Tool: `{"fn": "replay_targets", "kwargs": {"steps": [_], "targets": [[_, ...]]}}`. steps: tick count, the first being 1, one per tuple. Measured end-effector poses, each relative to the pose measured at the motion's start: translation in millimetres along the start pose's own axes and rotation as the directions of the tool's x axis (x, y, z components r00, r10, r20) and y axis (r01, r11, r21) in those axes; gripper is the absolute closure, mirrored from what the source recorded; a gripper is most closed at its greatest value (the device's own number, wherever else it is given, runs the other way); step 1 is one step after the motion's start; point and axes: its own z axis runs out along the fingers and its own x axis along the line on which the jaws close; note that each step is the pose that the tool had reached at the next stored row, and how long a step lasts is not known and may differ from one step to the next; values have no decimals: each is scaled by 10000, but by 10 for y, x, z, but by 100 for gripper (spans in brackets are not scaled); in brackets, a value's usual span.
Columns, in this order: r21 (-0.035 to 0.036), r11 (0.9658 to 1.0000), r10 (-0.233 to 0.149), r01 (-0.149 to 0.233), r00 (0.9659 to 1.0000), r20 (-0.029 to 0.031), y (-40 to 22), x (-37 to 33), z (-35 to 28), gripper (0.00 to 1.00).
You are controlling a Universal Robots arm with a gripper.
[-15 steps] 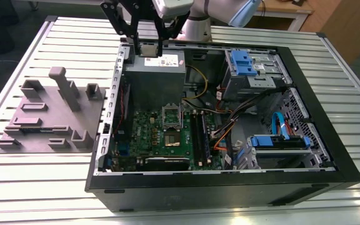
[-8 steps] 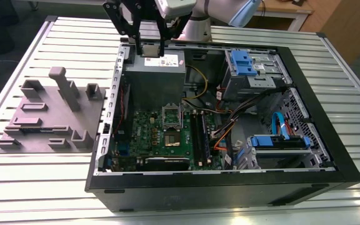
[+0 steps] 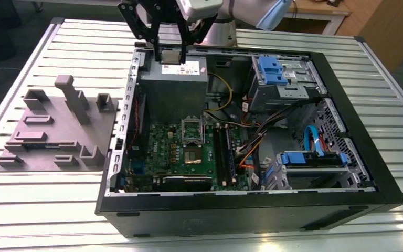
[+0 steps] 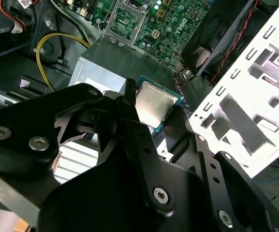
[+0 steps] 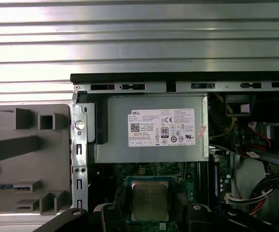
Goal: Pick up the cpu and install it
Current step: 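Pick up the cpu and move it towards the insertion slot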
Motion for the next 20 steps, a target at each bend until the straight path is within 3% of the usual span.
{"fn": "replay_targets", "kwargs": {"steps": [20], "targets": [[0, 10000, 0, 0, 10000, 0, 3, -84, 0, 53]]}}
